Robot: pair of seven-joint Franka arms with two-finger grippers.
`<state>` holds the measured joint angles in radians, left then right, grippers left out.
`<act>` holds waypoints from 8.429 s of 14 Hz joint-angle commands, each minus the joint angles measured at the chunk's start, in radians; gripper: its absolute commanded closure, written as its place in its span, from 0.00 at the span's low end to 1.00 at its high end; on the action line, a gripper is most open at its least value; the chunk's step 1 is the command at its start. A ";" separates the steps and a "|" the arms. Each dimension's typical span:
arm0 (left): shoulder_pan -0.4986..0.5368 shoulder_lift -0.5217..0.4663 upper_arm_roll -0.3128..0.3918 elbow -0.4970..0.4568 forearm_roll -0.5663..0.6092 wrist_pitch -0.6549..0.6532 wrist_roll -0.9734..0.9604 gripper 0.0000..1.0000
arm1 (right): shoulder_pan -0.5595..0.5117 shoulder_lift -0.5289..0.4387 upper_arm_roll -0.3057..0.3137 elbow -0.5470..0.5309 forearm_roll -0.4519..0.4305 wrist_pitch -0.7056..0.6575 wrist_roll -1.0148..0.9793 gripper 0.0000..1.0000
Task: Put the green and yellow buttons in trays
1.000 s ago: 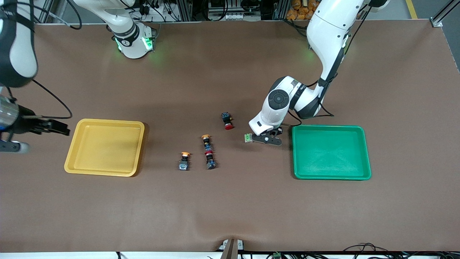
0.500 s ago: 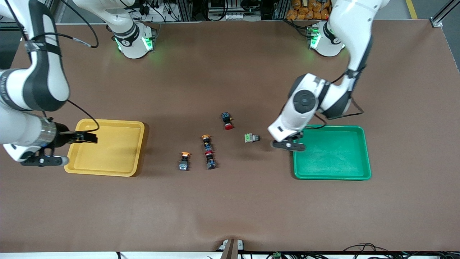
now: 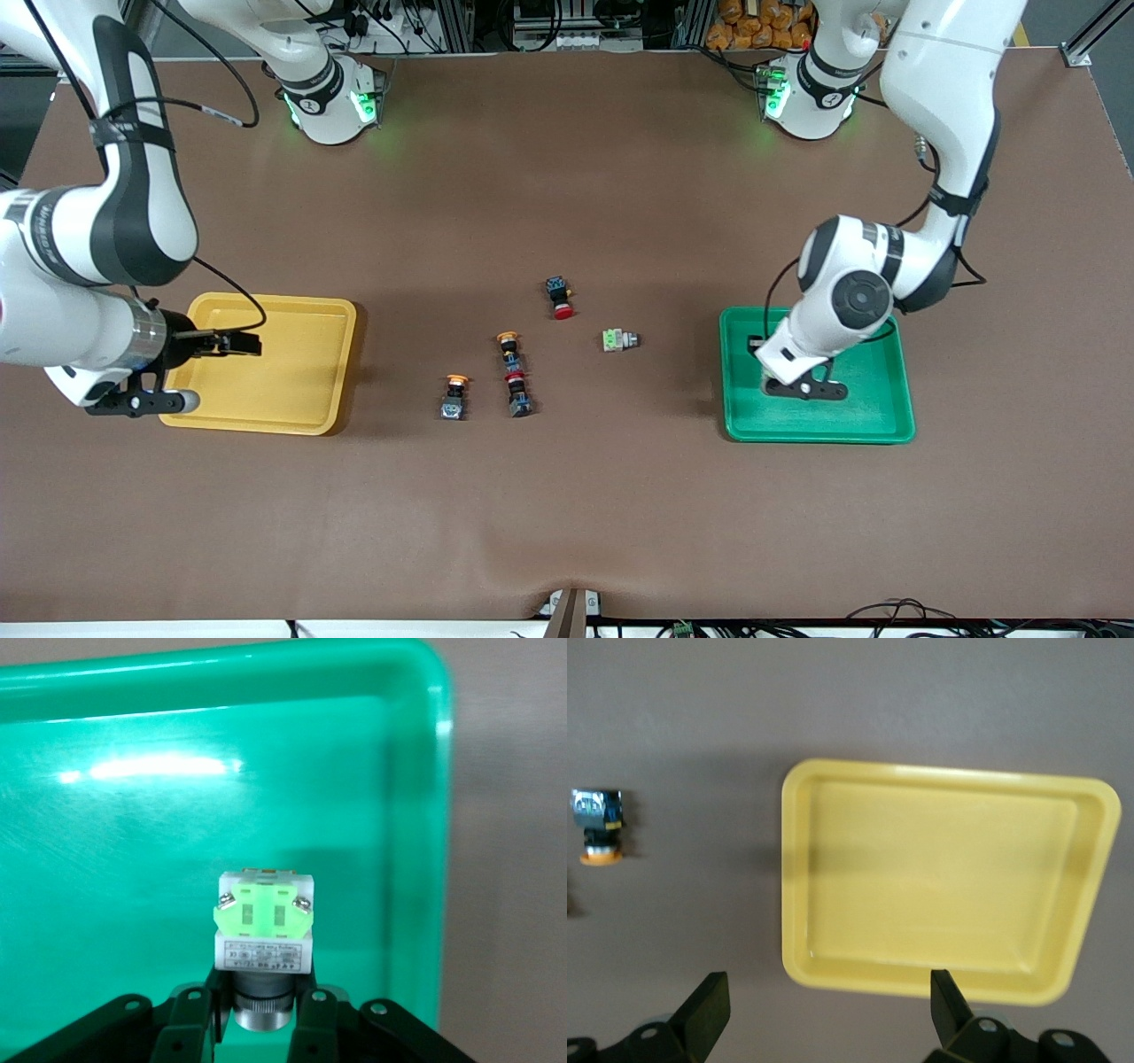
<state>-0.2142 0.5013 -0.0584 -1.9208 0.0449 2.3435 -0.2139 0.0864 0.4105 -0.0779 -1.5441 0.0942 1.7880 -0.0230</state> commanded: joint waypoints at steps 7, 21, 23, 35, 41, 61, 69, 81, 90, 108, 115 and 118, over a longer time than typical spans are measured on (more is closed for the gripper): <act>0.015 -0.006 -0.008 0.019 0.016 0.013 0.004 0.00 | 0.081 0.200 0.001 0.035 0.044 0.169 0.008 0.00; -0.253 0.232 -0.011 0.373 -0.013 0.010 -0.421 0.00 | 0.369 0.404 0.000 0.073 0.183 0.551 0.429 0.00; -0.304 0.266 -0.011 0.420 -0.013 0.010 -0.502 0.00 | 0.372 0.410 0.000 0.072 0.182 0.564 0.425 0.00; -0.418 0.281 -0.008 0.347 0.007 0.010 -0.591 0.00 | 0.325 0.375 -0.006 0.061 0.182 0.533 0.344 1.00; -0.424 0.273 -0.008 0.332 0.007 0.010 -0.585 0.91 | 0.109 0.242 -0.006 0.062 0.187 0.314 0.048 1.00; 0.125 0.152 -0.004 0.243 0.110 -0.095 -0.059 0.51 | 0.050 0.229 0.001 0.053 0.196 0.137 -0.338 0.00; 0.128 0.082 -0.011 0.293 0.105 -0.161 -0.061 0.00 | 0.418 0.258 0.001 0.020 0.217 0.295 0.065 0.00; 0.136 -0.258 -0.037 0.333 0.086 -0.471 -0.030 0.00 | 0.587 0.321 0.000 -0.116 0.216 0.660 0.273 0.00; 0.136 -0.516 -0.028 0.315 -0.013 -0.751 0.116 0.00 | 0.575 0.298 0.000 -0.126 0.216 0.642 0.276 1.00; 0.145 -0.610 0.038 0.321 -0.033 -0.830 0.271 0.00 | -0.062 0.111 -0.045 -0.248 0.205 0.352 -0.222 0.00; 0.142 -0.601 0.042 0.325 -0.033 -0.831 0.269 0.00 | -0.066 -0.092 -0.072 -0.165 0.046 0.095 -0.227 0.00; 0.145 -0.589 0.042 0.333 -0.040 -0.831 0.268 0.00 | -0.063 -0.241 -0.072 -0.171 -0.005 -0.034 -0.227 0.00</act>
<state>-0.0739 -0.0945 -0.0159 -1.6001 0.0198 1.5222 0.0481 0.0307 0.2857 -0.1610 -1.6691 0.1281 1.8048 -0.2462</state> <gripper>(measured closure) 0.000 0.000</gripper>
